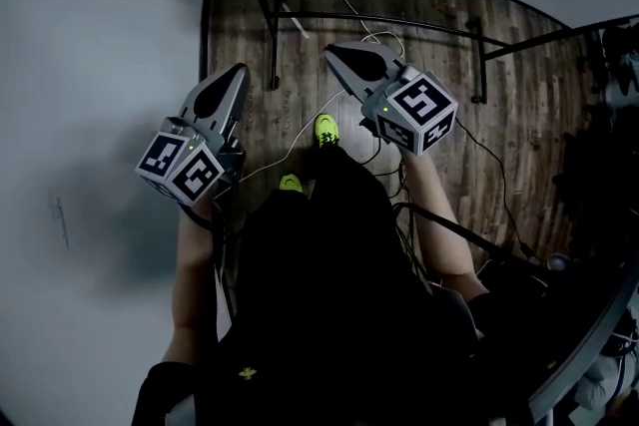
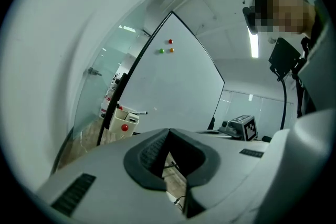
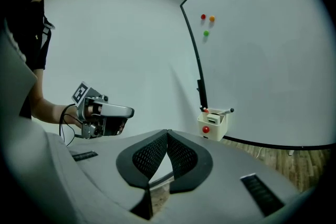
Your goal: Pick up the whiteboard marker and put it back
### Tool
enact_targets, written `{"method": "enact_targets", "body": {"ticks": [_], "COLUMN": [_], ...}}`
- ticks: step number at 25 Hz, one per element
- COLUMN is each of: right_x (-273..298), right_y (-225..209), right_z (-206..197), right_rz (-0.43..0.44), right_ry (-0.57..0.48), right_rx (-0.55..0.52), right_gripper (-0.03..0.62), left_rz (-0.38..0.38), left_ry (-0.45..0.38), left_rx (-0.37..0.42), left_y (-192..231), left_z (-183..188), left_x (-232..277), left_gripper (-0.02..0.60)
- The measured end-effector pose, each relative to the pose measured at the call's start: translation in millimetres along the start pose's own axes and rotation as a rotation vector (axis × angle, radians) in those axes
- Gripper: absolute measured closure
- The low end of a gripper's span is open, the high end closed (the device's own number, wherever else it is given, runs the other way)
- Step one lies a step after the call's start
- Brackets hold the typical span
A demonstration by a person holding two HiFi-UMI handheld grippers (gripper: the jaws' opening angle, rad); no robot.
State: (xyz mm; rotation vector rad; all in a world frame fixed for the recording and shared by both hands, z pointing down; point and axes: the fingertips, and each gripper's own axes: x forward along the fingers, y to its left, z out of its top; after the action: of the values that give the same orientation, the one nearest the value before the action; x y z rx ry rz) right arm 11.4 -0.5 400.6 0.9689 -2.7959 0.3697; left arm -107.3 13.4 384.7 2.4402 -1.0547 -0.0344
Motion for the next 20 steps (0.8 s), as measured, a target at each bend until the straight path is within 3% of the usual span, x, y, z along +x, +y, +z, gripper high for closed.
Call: {"method": "enact_targets", "body": {"ticks": [10,20], "right_x": [-33,-62], "right_y": [84,152], "right_z": [-2,-23], "right_rz": [-0.018,-0.076], "right_ry": [-0.018,-0.01], "right_rx": [-0.016,-0.004], "right_gripper": [0.589,0.589], "left_rz": [-0.062,-0.127], "left_ry": [-0.016,-0.007], "left_rx": [0.034,0.007], "left_y": [-39,-67], "left_z": [-7,-33], "left_x": [-59,-109], "left_gripper": [0.549,0.549]}}
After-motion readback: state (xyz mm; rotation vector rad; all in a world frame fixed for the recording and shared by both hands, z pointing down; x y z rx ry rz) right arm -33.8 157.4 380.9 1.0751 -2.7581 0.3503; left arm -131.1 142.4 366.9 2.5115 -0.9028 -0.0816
